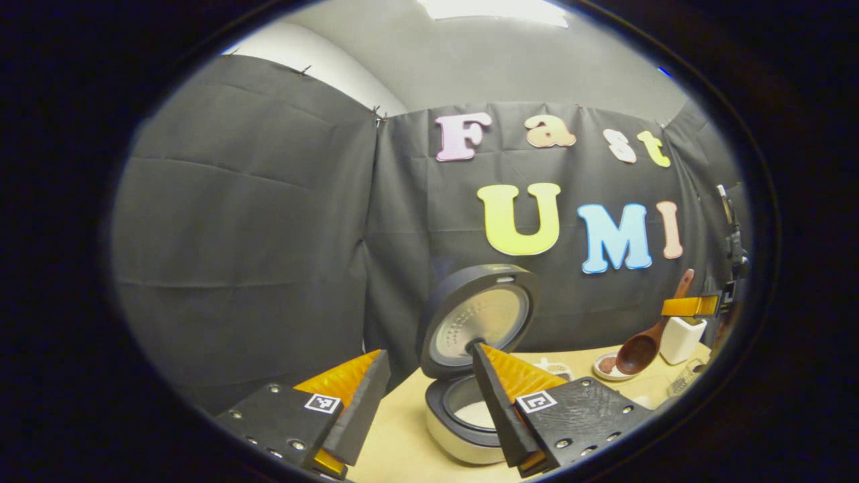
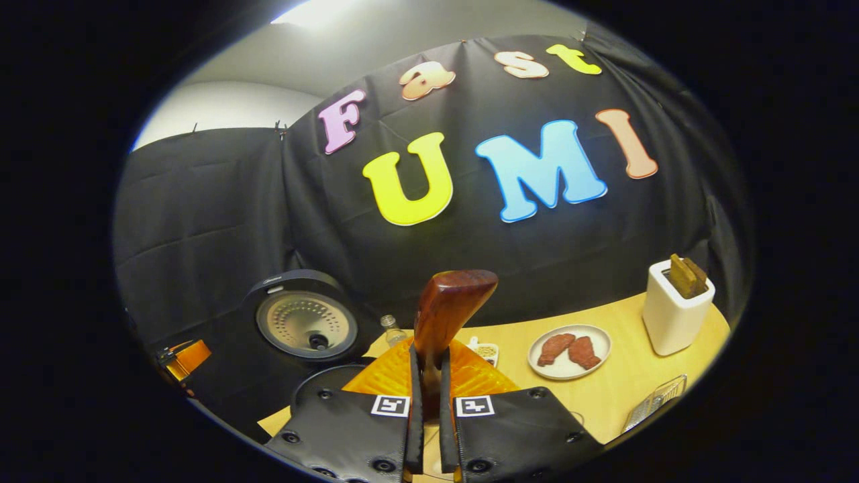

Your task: Close the left gripper, press the button to open the rice cooker; take a wooden spoon from the chopstick holder with the right hand, scoop a spoonful of rice and pour it into the rice cooker, then put the wooden spoon back into the chopstick holder.

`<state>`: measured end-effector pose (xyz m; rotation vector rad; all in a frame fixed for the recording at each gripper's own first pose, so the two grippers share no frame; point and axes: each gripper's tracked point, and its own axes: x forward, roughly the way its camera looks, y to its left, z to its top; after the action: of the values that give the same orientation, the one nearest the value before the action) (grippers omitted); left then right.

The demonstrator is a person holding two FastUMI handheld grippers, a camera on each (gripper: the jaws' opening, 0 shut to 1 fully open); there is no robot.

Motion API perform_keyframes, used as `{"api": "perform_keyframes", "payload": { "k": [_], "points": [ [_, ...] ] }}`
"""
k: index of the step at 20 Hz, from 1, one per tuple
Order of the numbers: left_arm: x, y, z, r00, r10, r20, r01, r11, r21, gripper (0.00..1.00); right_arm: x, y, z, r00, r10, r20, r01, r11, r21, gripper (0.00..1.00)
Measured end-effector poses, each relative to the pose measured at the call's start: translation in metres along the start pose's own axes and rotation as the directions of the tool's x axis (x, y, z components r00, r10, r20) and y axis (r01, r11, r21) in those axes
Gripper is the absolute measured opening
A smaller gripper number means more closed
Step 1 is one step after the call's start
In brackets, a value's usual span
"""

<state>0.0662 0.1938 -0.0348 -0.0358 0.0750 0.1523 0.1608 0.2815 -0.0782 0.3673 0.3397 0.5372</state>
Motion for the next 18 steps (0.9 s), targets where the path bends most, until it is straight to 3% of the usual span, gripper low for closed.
{"api": "perform_keyframes", "payload": {
  "k": [5, 11, 14, 15, 18],
  "points": [
    [-0.007, -0.032, 0.008, 0.999, -0.044, 0.008, 0.044, 0.999, 0.002, 0.79, -0.033, -0.064, 0.017, 0.993, -0.118, 0.031, 0.117, 0.993, 0.031, 0.14],
    [-0.012, -0.07, 0.018, 0.995, -0.095, 0.02, 0.095, 0.995, 0.007, 0.79, -0.071, -0.124, 0.026, 0.972, -0.227, 0.052, 0.226, 0.974, 0.032, 0.11],
    [-0.015, -0.088, 0.023, 0.993, -0.116, 0.032, 0.116, 0.993, 0.005, 0.79, -0.088, -0.15, 0.025, 0.959, -0.276, 0.056, 0.275, 0.961, 0.023, 0.07],
    [-0.017, -0.094, 0.025, 0.992, -0.122, 0.035, 0.122, 0.993, 0.006, 0.79, -0.092, -0.161, 0.025, 0.954, -0.296, 0.057, 0.295, 0.955, 0.021, 0.11],
    [-0.022, -0.105, 0.027, 0.99, -0.134, 0.04, 0.133, 0.991, 0.014, 0.79, -0.107, -0.192, 0.018, 0.933, -0.356, 0.047, 0.355, 0.934, 0.022, 0.11]
  ]
}}
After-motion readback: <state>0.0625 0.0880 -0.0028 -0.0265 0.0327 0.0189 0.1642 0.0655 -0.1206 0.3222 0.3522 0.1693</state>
